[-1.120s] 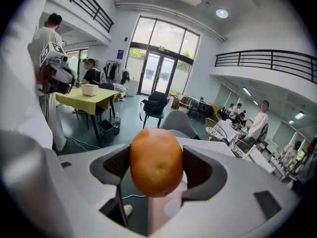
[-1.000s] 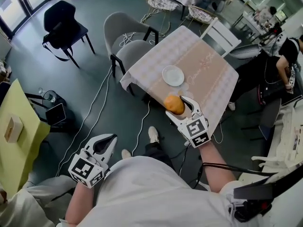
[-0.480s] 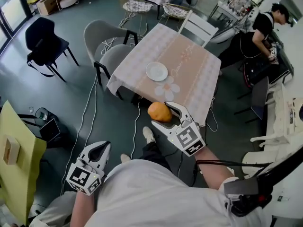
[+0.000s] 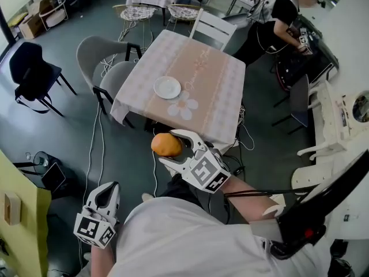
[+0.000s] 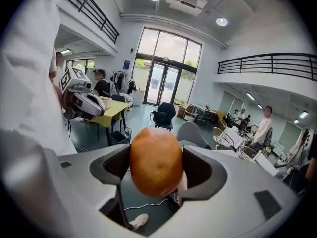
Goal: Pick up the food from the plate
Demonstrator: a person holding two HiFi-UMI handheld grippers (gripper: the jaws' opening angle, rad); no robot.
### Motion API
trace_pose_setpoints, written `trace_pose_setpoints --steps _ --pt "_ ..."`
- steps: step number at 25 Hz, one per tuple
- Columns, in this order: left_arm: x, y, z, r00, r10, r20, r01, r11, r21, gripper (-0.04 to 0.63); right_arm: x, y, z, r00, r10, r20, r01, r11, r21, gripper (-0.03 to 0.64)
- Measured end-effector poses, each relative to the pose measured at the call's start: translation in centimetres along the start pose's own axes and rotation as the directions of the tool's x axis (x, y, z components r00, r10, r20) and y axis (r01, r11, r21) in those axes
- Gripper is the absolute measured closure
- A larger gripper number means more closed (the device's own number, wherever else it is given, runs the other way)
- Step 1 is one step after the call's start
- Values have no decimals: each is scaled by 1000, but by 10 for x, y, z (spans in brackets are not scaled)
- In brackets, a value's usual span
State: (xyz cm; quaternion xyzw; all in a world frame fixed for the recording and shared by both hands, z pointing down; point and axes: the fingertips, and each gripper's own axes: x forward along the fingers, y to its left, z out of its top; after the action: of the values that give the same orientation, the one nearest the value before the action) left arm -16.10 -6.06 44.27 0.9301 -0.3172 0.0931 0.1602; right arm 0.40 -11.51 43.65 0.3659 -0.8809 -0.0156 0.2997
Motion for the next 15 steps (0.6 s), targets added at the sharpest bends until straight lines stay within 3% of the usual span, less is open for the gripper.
trace_pose_setpoints --steps 15 --pt "-1 1 1 1000 -1 0 1 1000 0 586 2 10 13 999 27 22 -26 1000 -11 275"
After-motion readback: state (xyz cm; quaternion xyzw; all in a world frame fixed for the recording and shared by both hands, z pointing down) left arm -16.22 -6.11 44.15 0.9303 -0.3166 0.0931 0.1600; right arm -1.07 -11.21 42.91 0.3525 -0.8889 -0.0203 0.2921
